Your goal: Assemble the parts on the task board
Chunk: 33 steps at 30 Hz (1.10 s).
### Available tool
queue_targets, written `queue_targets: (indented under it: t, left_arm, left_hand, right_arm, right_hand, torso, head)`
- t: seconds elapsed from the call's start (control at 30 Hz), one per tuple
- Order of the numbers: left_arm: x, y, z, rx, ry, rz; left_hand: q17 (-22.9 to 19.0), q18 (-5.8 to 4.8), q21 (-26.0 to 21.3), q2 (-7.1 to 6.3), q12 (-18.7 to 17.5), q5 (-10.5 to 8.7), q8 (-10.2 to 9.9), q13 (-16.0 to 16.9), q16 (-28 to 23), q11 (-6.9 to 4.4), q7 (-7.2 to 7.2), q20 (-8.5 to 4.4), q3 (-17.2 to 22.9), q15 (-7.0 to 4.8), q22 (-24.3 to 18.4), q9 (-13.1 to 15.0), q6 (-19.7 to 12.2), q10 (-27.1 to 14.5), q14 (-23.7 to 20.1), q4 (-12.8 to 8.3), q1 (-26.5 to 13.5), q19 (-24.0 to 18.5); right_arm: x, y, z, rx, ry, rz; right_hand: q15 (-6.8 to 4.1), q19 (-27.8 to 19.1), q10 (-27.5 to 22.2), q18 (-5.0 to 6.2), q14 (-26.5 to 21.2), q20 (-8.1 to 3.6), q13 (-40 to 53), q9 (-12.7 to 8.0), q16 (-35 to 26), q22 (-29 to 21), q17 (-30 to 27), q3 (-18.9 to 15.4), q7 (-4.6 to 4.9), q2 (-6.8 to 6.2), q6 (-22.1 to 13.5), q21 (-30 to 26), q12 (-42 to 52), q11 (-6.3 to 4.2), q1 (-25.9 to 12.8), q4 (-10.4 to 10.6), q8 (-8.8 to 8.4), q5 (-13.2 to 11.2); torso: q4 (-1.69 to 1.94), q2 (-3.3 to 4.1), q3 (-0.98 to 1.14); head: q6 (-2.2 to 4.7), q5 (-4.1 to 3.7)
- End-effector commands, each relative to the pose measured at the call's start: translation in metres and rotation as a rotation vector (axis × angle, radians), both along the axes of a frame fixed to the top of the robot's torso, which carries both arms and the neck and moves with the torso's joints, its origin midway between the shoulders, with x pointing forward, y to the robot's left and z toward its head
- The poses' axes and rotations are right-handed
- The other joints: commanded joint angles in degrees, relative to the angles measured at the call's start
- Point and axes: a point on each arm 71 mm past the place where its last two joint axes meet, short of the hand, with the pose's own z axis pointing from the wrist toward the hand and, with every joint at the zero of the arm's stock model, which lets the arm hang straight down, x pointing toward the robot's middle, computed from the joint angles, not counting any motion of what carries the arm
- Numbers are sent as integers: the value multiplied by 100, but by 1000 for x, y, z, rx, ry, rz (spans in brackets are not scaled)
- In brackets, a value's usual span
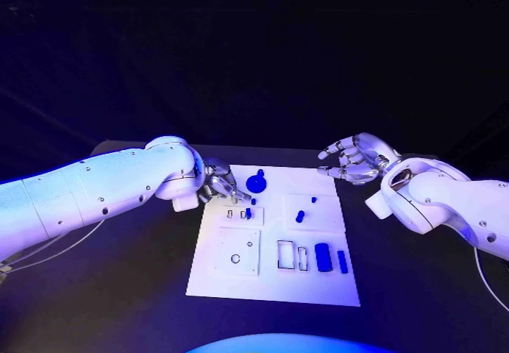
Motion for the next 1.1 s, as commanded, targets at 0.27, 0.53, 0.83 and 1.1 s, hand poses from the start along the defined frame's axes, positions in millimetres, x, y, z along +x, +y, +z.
queue_targets:
  t: [0.27,0.53,0.83,1.1]
  left_arm:
    - [2,-12,-9,66,40,-45]
    - [3,-20,-11,73,48,-61]
    - [3,-25,-17,88,101,-97]
    - [3,-28,-19,93,111,-105]
  left_hand:
    - [366,-59,-24,43,-58,6,29,-64,-32,9,-13,-22,-29,-32,4,20,-57,-88,117,-7,-20,-20]
    - [389,-64,-15,44,-69,6,29,-78,-24,11,-11,-21,-28,-31,27,26,-67,-100,126,-8,-10,-5]
    - [371,-63,-16,55,-101,6,30,-118,-34,15,-6,-19,-22,-28,24,47,-95,-140,115,-8,31,-9]
    - [398,-66,-10,58,-97,6,33,-103,-25,18,-4,-17,-17,-25,37,63,-109,-137,125,-13,69,-2]
  right_arm:
    - [0,1,-1,-24,4,7]
    - [0,2,-1,-26,5,8]
    - [0,3,0,-21,-5,4]
    - [0,3,0,-21,-7,4]
  right_hand:
    - [-1,9,-29,84,362,-14,-25,7,-34,-1,607,-1,-6,-24,-51,-19,-32,-25,53,7,37,9]
    - [-2,37,-26,73,368,-15,-27,7,-27,31,624,-6,-6,-26,-56,24,-33,-25,41,17,40,5]
    - [-17,-238,-424,182,231,-28,-558,13,-265,-335,167,-34,-18,-52,-110,-513,-489,-40,22,87,99,3]
    - [-20,-263,-480,191,215,-31,-645,14,-298,-372,115,-39,-20,-55,-119,-572,-562,-42,26,98,111,2]
  torso:
    - [-3,5,-3]
    - [11,5,-3]
    - [6,6,3]
    - [6,3,4]
  head:
    - [-18,-12]
    - [-8,-60]
    - [-12,-53]
    - [-13,-61]
